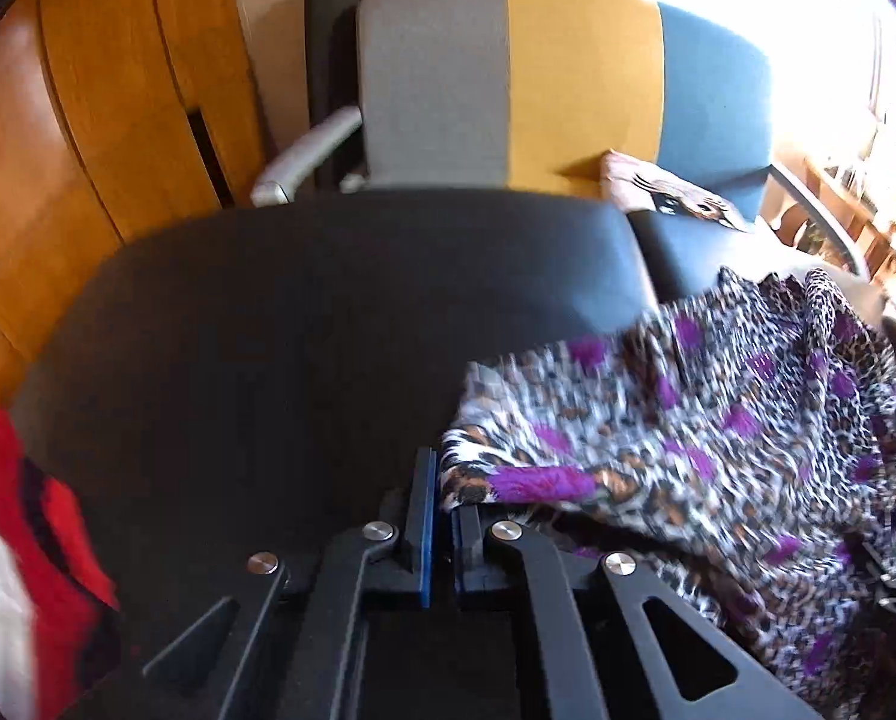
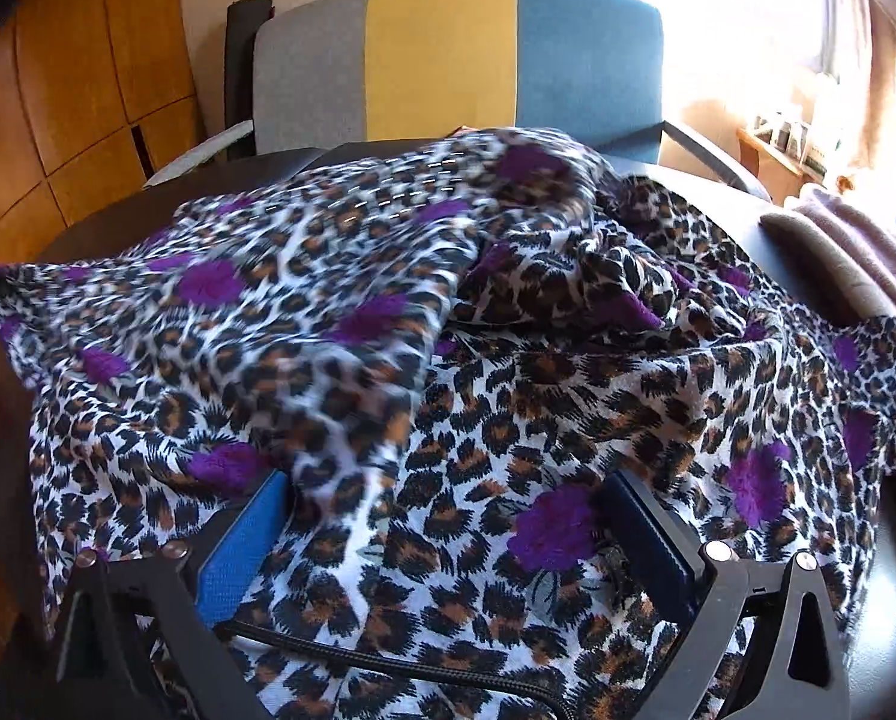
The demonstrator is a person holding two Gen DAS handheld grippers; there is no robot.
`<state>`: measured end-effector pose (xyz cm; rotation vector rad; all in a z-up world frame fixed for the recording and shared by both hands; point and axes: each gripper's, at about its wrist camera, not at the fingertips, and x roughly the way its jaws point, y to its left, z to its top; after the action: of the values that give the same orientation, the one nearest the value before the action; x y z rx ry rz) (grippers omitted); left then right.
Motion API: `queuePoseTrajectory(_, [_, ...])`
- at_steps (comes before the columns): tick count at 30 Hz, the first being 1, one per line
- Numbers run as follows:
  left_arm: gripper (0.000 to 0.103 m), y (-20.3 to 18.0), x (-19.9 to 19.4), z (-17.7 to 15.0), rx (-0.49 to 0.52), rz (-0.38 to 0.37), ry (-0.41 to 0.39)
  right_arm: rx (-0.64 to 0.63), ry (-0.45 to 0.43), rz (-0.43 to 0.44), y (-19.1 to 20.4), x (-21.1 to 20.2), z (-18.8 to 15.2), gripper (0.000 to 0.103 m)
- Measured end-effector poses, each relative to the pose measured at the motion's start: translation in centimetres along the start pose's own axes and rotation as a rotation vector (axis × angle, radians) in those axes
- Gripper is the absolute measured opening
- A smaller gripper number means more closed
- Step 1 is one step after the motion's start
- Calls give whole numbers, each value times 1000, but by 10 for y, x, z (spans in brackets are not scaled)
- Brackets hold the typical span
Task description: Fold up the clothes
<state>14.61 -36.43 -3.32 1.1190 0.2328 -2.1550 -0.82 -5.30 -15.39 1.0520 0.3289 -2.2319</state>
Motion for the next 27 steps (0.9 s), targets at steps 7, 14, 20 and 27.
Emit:
queuePoseTrajectory(7, [12, -19, -51, 41, 360, 173, -91, 3, -5, 8, 0, -1, 1, 103])
queuePoseTrajectory(14, [15, -8, -52, -36, 532, -45, 158, 6, -18, 15, -4, -1, 3, 103])
queuePoseTrajectory(20, [15, 49, -62, -60, 270, -65, 173, 6, -23, 13, -1, -4, -1, 103])
queuePoseTrajectory(27, [15, 61, -19, -43, 37, -81, 142, 3, -24, 12, -1, -4, -1, 103])
